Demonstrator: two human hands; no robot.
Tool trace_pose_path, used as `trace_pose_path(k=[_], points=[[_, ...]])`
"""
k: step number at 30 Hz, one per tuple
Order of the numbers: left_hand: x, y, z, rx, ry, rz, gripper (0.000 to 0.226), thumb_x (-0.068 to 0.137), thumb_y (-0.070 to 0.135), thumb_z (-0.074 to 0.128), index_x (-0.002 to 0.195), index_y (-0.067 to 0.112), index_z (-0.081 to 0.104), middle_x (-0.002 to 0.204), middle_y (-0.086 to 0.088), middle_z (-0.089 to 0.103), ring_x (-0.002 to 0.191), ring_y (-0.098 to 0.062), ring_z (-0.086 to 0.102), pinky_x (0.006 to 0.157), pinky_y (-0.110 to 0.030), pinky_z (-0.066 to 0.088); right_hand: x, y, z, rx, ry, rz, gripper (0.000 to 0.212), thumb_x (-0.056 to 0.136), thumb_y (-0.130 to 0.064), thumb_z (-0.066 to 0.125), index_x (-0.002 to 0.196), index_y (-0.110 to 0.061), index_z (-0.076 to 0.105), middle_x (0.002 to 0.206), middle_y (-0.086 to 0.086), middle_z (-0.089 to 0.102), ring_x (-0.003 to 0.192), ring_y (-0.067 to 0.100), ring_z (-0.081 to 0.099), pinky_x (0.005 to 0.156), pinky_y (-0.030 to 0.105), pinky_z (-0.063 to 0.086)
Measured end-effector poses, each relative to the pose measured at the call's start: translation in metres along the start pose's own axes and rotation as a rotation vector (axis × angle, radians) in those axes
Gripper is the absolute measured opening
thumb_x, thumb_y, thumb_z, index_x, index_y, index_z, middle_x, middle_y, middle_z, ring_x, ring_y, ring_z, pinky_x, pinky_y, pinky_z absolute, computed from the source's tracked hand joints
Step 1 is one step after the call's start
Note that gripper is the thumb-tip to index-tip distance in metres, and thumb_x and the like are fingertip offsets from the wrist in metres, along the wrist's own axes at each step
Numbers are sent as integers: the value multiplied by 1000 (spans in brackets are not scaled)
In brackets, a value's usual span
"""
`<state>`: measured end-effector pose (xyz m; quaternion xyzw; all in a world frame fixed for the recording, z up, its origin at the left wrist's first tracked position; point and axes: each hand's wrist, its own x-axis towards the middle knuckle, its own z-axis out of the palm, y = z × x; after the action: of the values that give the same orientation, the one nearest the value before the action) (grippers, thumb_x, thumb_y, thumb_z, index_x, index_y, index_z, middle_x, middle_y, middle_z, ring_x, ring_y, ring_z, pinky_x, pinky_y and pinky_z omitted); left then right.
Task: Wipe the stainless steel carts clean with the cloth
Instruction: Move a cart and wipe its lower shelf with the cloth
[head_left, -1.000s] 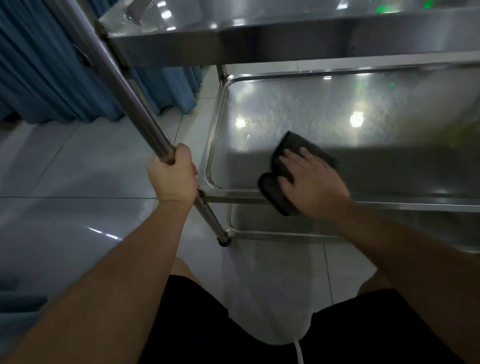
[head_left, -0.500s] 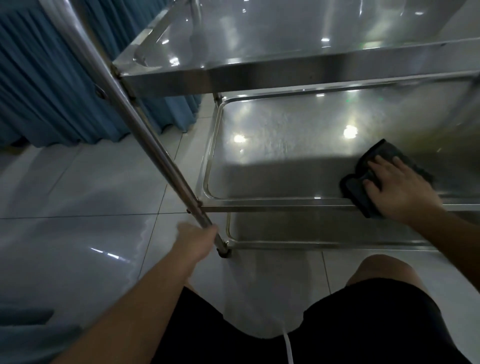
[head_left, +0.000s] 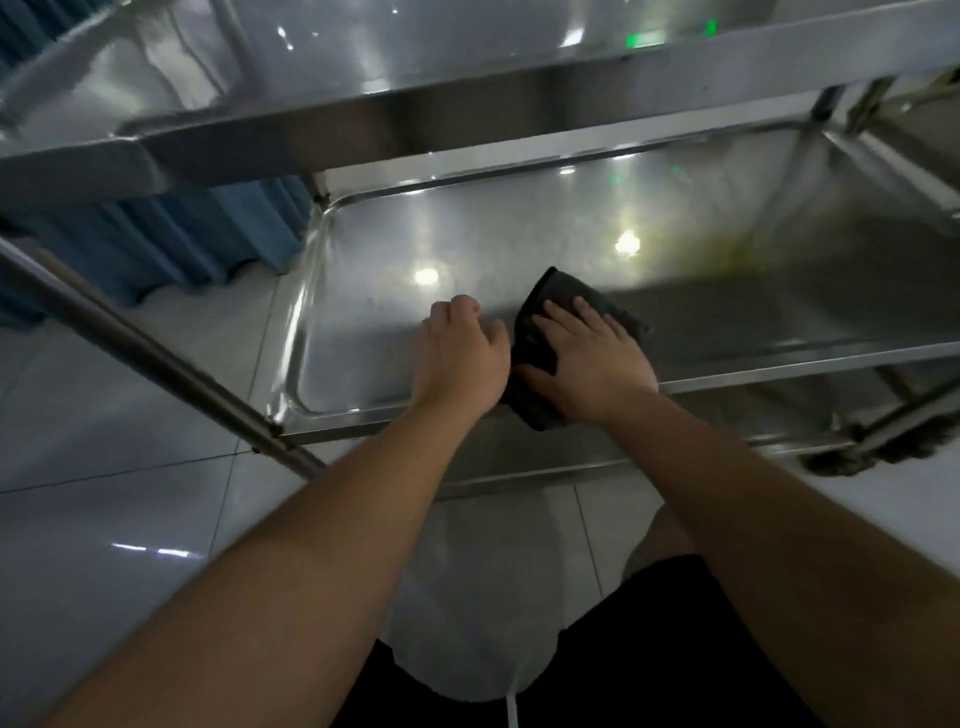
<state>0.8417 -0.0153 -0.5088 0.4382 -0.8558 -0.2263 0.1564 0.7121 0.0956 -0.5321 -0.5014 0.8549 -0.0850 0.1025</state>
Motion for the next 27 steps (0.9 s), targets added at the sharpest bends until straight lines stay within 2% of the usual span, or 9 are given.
trace_pose_path(k=[5,7,9,12,13,17,19,24,27], points=[[10,15,40,216,-88,-32,59,112,43,32,163,12,33,174,-10,25,160,-30,19,130,-46,17,-21,105,-22,-20,75,234,73,101,-67,35,164,-33,29,173,-13,17,161,17,9,129,44,12],[11,12,49,256,-114,-40,67,112,50,27,168,13,23,178,-9,14,164,-29,9,133,-47,10,-27,141,-34,-36,81,346,70,103,-63,35,165,-31,28,174,-11,15,161,19,8,130,46,13],[12,8,53,268,-93,-40,70,111,54,26,168,14,24,177,-10,17,164,-30,12,133,-48,12,-29,151,-39,-37,71,424,69,104,-61,32,165,-29,26,175,-8,13,162,22,6,130,48,13],[14,4,52,282,-47,-34,69,109,56,30,164,14,32,175,-11,25,162,-31,20,131,-50,19,-22,118,-32,-51,63,508,75,103,-60,24,167,-22,18,176,-1,7,162,30,1,129,52,11],[14,4,52,285,-40,-31,69,109,56,30,163,13,34,174,-11,27,161,-31,22,131,-50,21,-20,98,-28,-47,52,475,77,102,-61,24,167,-21,16,176,0,6,162,31,0,129,53,10],[18,2,51,297,-31,-29,64,108,52,37,158,12,40,169,-13,36,155,-34,31,127,-51,27,-16,34,-9,21,14,87,76,98,-64,30,165,-28,27,175,-7,16,162,25,4,129,48,7],[19,1,50,304,-32,-34,60,107,51,38,152,13,44,162,-15,42,147,-38,41,120,-54,36,-17,43,-9,50,17,58,75,96,-67,30,163,-32,30,174,-10,18,161,21,5,128,46,7],[17,4,47,316,-50,-40,58,107,52,36,152,17,43,160,-11,43,148,-36,41,120,-56,38,-30,161,-31,-30,115,236,78,93,-73,34,161,-34,35,172,-12,25,160,21,16,129,45,17],[16,7,46,321,-68,-38,56,107,51,36,151,16,44,157,-13,46,147,-37,42,119,-59,38,-41,256,-55,-53,114,418,75,98,-72,38,162,-35,30,173,-10,20,161,22,13,128,49,17]])
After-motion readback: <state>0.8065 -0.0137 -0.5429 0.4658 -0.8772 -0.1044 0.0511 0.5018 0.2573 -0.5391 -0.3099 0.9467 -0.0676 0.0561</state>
